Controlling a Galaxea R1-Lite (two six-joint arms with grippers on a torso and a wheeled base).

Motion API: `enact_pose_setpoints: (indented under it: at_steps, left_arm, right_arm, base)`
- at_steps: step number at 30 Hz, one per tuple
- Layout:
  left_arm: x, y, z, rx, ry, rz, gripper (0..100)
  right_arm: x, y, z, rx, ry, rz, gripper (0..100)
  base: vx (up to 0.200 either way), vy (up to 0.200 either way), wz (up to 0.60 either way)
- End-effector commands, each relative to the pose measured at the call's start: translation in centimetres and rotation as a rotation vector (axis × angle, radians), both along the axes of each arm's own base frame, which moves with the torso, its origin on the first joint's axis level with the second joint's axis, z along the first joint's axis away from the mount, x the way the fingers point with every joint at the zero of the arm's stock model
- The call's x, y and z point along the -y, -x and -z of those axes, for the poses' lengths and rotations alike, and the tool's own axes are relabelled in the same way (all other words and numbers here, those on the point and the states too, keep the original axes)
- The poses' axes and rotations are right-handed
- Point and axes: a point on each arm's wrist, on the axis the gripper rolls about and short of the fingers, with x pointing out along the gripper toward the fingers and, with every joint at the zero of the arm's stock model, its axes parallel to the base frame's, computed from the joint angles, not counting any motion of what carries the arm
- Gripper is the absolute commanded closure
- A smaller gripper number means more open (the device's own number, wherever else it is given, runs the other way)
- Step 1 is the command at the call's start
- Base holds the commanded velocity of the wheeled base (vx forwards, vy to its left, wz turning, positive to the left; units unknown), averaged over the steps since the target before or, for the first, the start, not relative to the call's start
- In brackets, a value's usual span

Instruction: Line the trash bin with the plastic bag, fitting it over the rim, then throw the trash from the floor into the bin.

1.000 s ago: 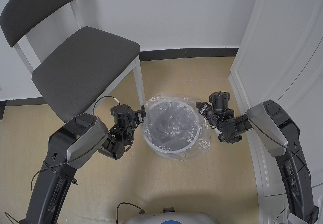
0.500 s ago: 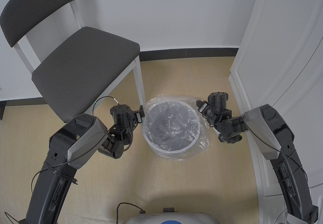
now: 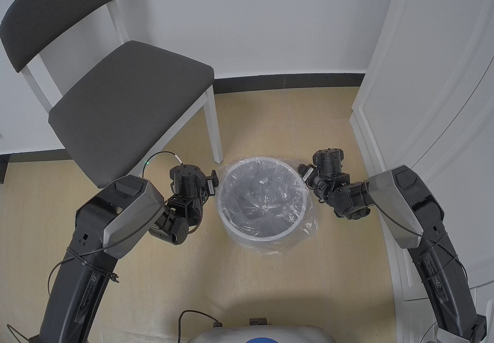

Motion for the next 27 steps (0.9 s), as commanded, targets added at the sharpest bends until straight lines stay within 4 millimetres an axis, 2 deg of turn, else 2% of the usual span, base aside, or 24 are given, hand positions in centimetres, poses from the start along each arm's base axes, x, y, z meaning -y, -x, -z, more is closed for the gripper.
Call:
enact_pose_setpoints:
  at_steps: [1,7,13,15,20,27]
  left_arm:
    - [-0.1,0.3,0.2,-0.020,-0.009,0.000,0]
    - [-0.1,0.4,0.1,-0.030,-0.011,0.001,0]
    - [-0.2,0.6,-1.0,-0.023,-0.008,-0.001,0]
    - [-0.2,0.9,-0.9,-0.030,-0.013,0.001,0]
    - [0.4,1.2,0.8,-0.071,-0.032,0.011,0]
    - [0.4,1.2,1.5,-0.083,-0.040,0.005,0]
  right_arm:
    - [-0.1,0.1,0.3,-0.012,0.004,-0.002,0]
    - [-0.2,0.2,0.4,-0.027,0.008,-0.005,0]
    - [-0.4,0.4,0.2,-0.031,0.009,-0.006,0]
    - [-0.5,0.5,0.8,-0.042,0.018,-0.008,0]
    - [-0.9,0.8,1.6,-0.064,0.043,-0.008,0]
    - [-0.9,0.8,2.2,-0.074,0.050,-0.009,0]
  base:
    - [0.000,0.000,0.00]
    - [0.000,0.000,0.00]
    - [0.000,0.000,0.00]
    - [0.000,0.000,0.00]
    - [0.000,0.000,0.00]
    - [0.000,0.000,0.00]
